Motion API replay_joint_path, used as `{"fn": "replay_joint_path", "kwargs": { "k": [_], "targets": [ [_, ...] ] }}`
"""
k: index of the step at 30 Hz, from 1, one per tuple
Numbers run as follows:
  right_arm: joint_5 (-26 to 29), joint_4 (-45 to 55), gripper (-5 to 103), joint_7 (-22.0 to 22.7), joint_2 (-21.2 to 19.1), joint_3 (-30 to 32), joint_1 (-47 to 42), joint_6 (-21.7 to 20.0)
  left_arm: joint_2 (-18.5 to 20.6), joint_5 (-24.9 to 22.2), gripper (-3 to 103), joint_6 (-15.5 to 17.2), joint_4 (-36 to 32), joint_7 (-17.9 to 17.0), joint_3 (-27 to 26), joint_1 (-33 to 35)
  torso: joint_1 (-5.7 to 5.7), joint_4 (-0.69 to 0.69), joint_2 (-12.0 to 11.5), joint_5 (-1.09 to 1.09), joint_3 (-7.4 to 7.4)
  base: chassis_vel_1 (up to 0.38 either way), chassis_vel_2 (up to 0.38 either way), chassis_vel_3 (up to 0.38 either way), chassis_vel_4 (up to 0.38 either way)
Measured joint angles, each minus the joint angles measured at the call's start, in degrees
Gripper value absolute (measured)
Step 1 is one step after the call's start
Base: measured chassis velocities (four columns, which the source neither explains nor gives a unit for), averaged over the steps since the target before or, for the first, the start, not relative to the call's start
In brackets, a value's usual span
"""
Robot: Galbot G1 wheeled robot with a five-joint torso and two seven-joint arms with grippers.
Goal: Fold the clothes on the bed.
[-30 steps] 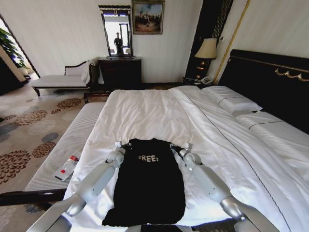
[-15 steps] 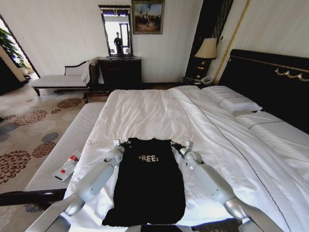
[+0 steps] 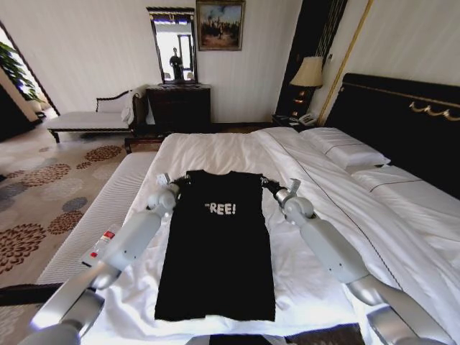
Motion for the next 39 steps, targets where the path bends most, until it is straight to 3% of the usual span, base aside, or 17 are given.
{"fn": "replay_joint_path", "kwargs": {
  "k": [9,13,19,23,26,28,32,39],
  "targets": [
    [-1.1,-4.6,0,0.7,1.4,-2.5,4.7,0.5,-1.0,1.9,2,-1.0,8.9,4.1,9.6,-8.3,0.0,0.0,0.0,-0.01,0.01,0.0,0.0,0.0,0.0],
    [-1.3,-9.0,0,0.3,2.7,-3.2,8.0,1.0,-3.8,2.0,2,-1.8,13.1,4.7,9.9,-10.1,0.0,0.0,0.0,-0.01,0.01,0.0,0.0,0.0,0.0],
    [-1.9,-9.1,0,0.1,2.7,-3.7,6.3,1.4,-3.9,2.9,2,-2.8,13.7,4.9,8.6,-7.9,0.01,-0.02,0.0,-0.02,0.0,0.0,0.0,0.0,0.0],
    [-4.2,-5.3,0,0.4,2.2,-3.2,0.2,2.0,-2.1,3.7,2,-3.2,8.5,4.1,6.5,-1.8,0.0,0.01,0.0,-0.01,0.0,0.0,0.0,0.0,0.0],
    [-9.1,-2.5,0,0.4,2.3,-2.3,-5.1,3.6,-1.3,5.4,2,-3.8,2.3,3.0,4.3,5.5,-0.01,0.03,0.0,0.01,0.0,0.0,0.0,0.0,0.0],
    [-15.0,1.0,0,0.4,1.7,-0.7,-11.9,6.0,-2.0,8.9,2,-5.4,-2.9,1.9,2.4,14.7,-0.03,0.0,0.0,-0.03,-0.01,0.0,0.0,0.0,0.0],
    [-19.6,3.8,0,0.4,1.2,-0.5,-17.4,7.9,-2.0,9.4,2,-5.9,-8.1,0.7,-1.3,21.7,-0.03,-0.02,0.0,-0.01,-0.02,0.0,0.0,0.0,0.0],
    [-24.3,10.6,0,0.8,0.6,0.7,-26.8,9.2,1.4,10.4,2,-6.3,-17.0,0.7,-7.2,34.5,-0.03,0.01,0.0,-0.02,-0.02,0.0,0.0,0.0,0.0]
  ]
}}
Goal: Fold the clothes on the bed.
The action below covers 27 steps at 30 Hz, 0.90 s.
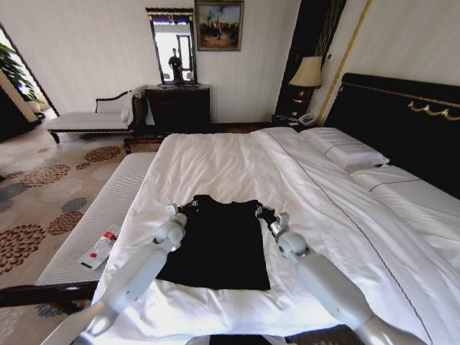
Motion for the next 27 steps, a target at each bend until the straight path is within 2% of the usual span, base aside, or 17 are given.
{"fn": "replay_joint_path", "kwargs": {
  "k": [2,4,5,8,9,13,18,27],
  "targets": [
    [-1.2,2.8,0,0.0,0.3,1.7,-3.3,0.2,1.2,0.4,2,-0.2,-3.4,0.2,-2.0,4.7,0.0,0.03,0.0,-0.01,0.0,0.0,0.0,0.0,0.0],
    [-2.2,6.0,0,0.0,1.1,3.8,-7.3,0.3,2.1,1.1,2,-0.7,-7.3,0.4,-4.0,8.9,0.0,0.01,0.0,0.0,0.0,0.0,0.0,0.0,0.0],
    [-2.2,6.0,0,0.0,1.1,3.8,-7.3,0.3,2.1,1.1,2,-0.7,-7.3,0.4,-4.0,8.9,0.0,0.01,0.0,0.0,0.0,0.0,0.0,0.0,0.0],
    [-5.2,10.5,0,-0.4,2.1,6.1,-15.9,1.1,3.0,2.8,2,-1.8,-12.8,1.0,-7.6,16.3,0.02,-0.02,0.0,0.01,0.0,0.0,0.0,0.0,0.0],
    [-5.2,10.5,0,-0.4,2.1,6.1,-15.9,1.1,3.0,2.8,2,-1.8,-12.8,1.0,-7.6,16.3,0.02,-0.02,0.0,0.01,0.0,0.0,0.0,0.0,0.0],
    [-11.0,13.2,0,-1.7,3.8,7.9,-25.4,3.7,2.6,6.0,2,-3.5,-15.6,3.0,-12.1,25.8,0.01,-0.02,0.0,0.0,0.0,0.0,0.0,0.0,0.0],
    [-12.9,14.3,0,-1.6,5.7,9.5,-29.2,4.7,0.7,7.7,2,-4.4,-15.9,4.6,-16.7,31.4,0.01,0.0,0.0,0.0,0.01,0.0,0.0,0.0,0.0],
    [-13.2,18.3,0,-1.3,8.0,14.3,-36.0,6.4,0.8,8.1,2,-5.2,-15.7,6.2,-20.4,33.2,0.02,-0.01,0.0,0.0,0.01,0.0,0.0,0.0,0.0]
  ]
}}
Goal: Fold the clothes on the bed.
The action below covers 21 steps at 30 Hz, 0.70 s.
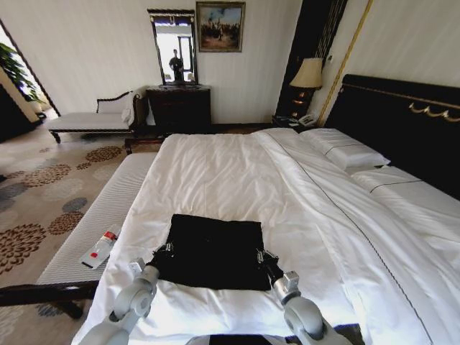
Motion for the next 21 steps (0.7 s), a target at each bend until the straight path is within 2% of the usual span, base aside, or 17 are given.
{"fn": "replay_joint_path", "kwargs": {
  "k": [3,7,15,21],
  "targets": [
    [-0.8,1.0,0,-0.2,0.4,1.2,-2.3,0.9,0.0,0.4,2,-0.2,0.1,0.2,0.0,0.2,0.0,0.0,0.0,-0.01,0.0,0.0,0.0,0.0,0.0],
    [-4.8,0.3,0,-0.9,1.5,1.9,-5.6,3.5,-0.5,2.8,2,-1.2,0.7,1.1,1.6,0.9,0.0,0.0,0.0,0.0,0.0,0.0,0.0,0.0,0.0],
    [-6.9,0.6,0,-1.3,3.8,2.6,-8.1,4.4,-0.5,5.9,2,-3.0,0.7,1.9,2.9,2.8,0.0,0.0,0.0,0.0,0.0,0.0,0.0,0.0,0.0],
    [-7.8,1.0,0,-1.3,3.9,2.9,-8.8,4.6,-0.4,6.5,2,-3.4,0.7,2.3,3.2,3.4,0.0,0.01,0.0,0.0,0.0,0.0,0.0,0.0,0.0]
  ]
}}
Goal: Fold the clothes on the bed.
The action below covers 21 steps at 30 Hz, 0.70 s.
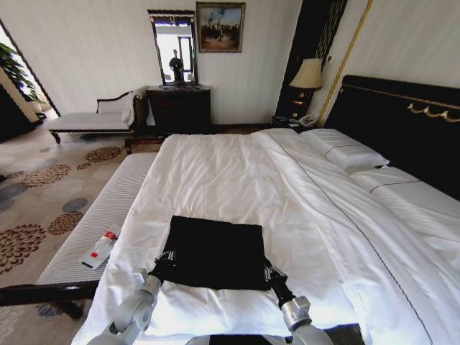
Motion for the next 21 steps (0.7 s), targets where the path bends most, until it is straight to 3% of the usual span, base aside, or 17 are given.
{"fn": "replay_joint_path", "kwargs": {
  "k": [7,10,11,13,14,16,18,21],
  "targets": [
    [-3.3,-0.7,0,-0.5,0.9,-0.3,-1.7,1.3,0.4,1.6,2,-0.5,1.1,1.0,-0.5,0.3,0.0,-0.01,0.0,0.0,0.0,0.0,0.0,0.0,0.0],
    [-3.8,-1.1,-3,-0.6,0.9,-0.6,-2.0,1.3,0.4,3.0,-1,-1.0,0.8,-0.6,-0.5,1.2,0.0,-0.01,0.0,0.0,0.0,0.0,0.0,0.0,0.0],
    [-3.8,-1.1,1,-0.6,0.9,-0.7,-2.1,1.3,0.4,3.2,-1,-1.3,0.8,-1.0,-0.5,1.3,0.0,0.0,0.0,0.0,0.0,0.0,0.0,0.0,0.0],
    [-4.2,-1.1,13,-0.6,1.0,-1.1,-2.4,1.3,0.4,5.8,14,-3.7,0.7,-2.6,-0.4,2.7,0.0,-0.01,0.0,0.0,0.0,0.0,0.0,0.0,0.0],
    [-4.2,-1.1,13,-0.6,1.0,-1.1,-2.4,1.3,0.4,5.8,14,-3.7,0.7,-2.6,-0.4,2.7,0.0,-0.01,0.0,0.0,0.0,0.0,0.0,0.0,0.0],
    [-4.5,-1.1,18,-0.6,1.0,-1.2,-2.8,1.3,0.2,8.4,24,-4.7,0.3,-2.7,-1.0,4.5,0.0,0.0,0.0,0.0,0.0,0.0,0.0,0.0,0.0],
    [-4.6,-1.1,23,-0.6,1.1,-1.2,-3.0,1.4,0.0,8.9,24,-4.9,0.0,-2.7,-1.3,5.3,0.0,0.0,0.0,0.0,0.0,0.0,0.0,0.0,0.0],
    [-5.2,-0.7,40,-0.9,1.5,-1.0,-3.9,1.9,-0.8,9.7,41,-5.1,-1.7,-2.7,-2.5,7.6,0.0,0.0,0.0,0.01,0.0,0.0,0.0,0.0,0.0]
  ]
}}
